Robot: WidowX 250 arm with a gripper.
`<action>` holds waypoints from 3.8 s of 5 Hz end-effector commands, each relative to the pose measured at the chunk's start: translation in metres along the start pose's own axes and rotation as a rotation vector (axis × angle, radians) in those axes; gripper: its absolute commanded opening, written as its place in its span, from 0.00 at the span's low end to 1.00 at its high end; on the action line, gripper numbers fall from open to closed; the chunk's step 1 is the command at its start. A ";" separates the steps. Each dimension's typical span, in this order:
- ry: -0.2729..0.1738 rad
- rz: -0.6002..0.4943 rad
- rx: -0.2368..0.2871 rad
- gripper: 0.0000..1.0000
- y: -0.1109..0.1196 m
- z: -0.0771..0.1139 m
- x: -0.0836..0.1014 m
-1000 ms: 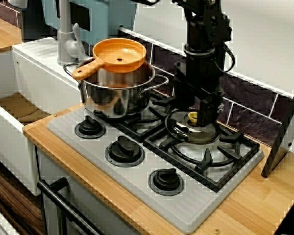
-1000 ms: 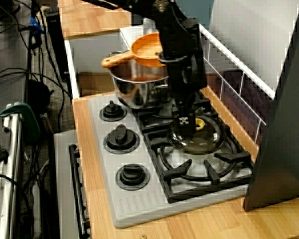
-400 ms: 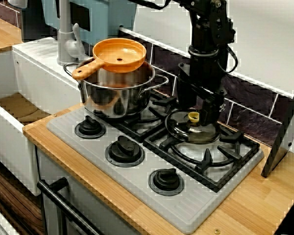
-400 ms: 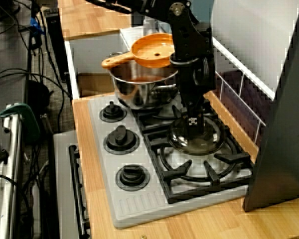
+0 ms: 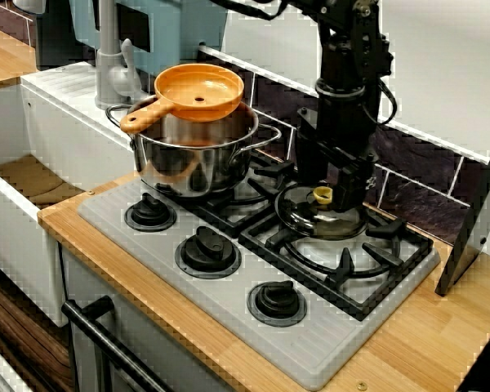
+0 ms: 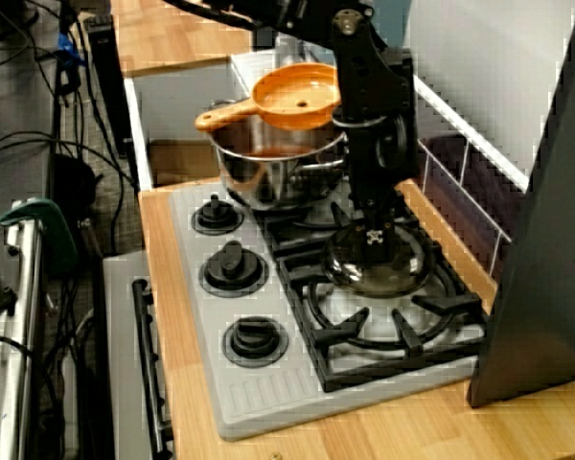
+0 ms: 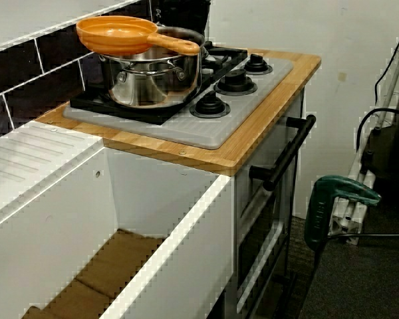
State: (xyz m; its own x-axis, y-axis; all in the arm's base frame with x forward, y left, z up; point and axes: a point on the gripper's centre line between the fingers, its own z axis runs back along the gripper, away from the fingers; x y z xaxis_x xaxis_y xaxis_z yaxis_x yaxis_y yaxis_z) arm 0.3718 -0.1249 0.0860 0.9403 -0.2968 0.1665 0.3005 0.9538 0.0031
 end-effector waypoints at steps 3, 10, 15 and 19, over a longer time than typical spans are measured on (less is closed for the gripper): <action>-0.037 0.004 -0.003 1.00 0.012 0.016 0.007; -0.007 -0.002 0.025 1.00 0.010 -0.002 0.003; -0.004 0.001 0.011 0.00 0.009 0.002 -0.002; -0.043 0.009 -0.047 0.00 0.014 0.041 -0.006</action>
State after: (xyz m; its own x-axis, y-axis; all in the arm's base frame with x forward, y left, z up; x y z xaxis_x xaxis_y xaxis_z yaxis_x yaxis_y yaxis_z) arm 0.3663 -0.1105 0.0982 0.9496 -0.2845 0.1319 0.2932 0.9546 -0.0520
